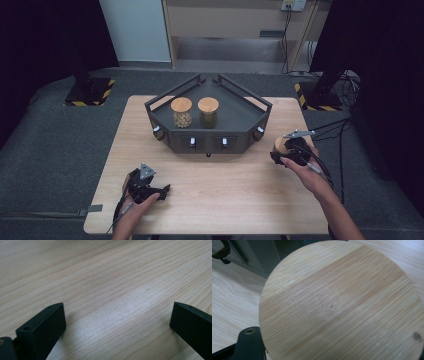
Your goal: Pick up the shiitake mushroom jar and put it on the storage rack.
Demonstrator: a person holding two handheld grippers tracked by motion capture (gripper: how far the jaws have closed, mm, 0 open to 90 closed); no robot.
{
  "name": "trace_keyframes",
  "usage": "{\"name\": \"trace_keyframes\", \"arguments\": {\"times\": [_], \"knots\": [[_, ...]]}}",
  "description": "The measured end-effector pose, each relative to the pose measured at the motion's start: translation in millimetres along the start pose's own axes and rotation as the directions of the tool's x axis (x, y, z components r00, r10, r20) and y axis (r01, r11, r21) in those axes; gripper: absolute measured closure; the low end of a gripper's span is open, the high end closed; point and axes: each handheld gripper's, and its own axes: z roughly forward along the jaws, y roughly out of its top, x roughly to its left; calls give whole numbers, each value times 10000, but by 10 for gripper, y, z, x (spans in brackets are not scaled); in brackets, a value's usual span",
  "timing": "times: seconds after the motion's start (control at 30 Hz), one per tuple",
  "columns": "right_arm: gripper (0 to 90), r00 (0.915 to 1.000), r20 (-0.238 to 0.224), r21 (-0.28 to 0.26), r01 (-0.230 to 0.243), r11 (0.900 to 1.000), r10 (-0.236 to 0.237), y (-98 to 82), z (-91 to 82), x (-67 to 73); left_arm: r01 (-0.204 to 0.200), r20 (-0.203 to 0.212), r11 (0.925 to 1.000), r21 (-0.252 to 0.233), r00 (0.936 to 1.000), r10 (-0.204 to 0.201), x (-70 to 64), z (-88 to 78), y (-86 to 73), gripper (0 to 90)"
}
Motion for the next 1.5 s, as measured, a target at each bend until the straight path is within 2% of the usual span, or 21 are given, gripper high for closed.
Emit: {"name": "trace_keyframes", "arguments": {"times": [0.67, 1.5], "knots": [[254, 9987, -272, -74, 433, 9990, -435, 177, -294, 13, 0, -1, 10000, -1, 10000, 0, 0, 0, 0, 0], [254, 9967, -266, -281, 763, 9967, -770, 330, -419, 132, 1, 0, 10000, 0, 10000, -1, 0, 0, 0, 0]]}}
